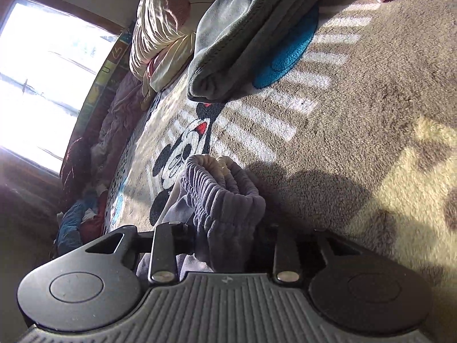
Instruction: Fold clothes
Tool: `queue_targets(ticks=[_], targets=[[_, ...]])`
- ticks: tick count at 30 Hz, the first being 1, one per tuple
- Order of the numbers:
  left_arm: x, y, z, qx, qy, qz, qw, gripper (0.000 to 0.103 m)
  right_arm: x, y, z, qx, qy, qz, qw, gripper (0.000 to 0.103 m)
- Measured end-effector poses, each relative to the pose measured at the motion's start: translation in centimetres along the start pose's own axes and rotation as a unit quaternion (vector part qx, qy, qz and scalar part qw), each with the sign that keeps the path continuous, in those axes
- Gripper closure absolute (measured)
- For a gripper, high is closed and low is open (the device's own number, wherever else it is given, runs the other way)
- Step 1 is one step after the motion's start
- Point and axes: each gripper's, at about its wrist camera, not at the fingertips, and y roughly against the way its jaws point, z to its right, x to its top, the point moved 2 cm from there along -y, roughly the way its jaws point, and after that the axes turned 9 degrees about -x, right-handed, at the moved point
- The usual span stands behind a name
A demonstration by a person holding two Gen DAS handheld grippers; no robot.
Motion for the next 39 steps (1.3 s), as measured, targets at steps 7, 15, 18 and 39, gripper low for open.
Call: queue_targets(ticks=[7, 15, 18, 39], targets=[[0.9, 0.6, 0.9, 0.039, -0.056, 0.017, 0.9975, 0.042, -0.1, -0.1, 0.1, 0.005, 0.012, 0.002, 1.0, 0.072], [0.3, -0.5, 1.3, 0.05, -0.098, -0.007, 0.9939, 0.078, -0.4, 0.0, 0.1, 0.006, 0.019, 0.012, 1.0, 0.072], [0.6, 1.0, 1.4, 0.027, -0.086, 0.012, 0.9959, 0.087, -0.3, -0.1, 0.1, 0.006, 0.021, 0.011, 1.0, 0.072], [-0.4, -1.9, 0.6, 0.03, -0.08, -0.007, 0.9963, 0.066, -0.8, 0.1, -0.1, 0.007, 0.05, 0.024, 0.998, 0.073]])
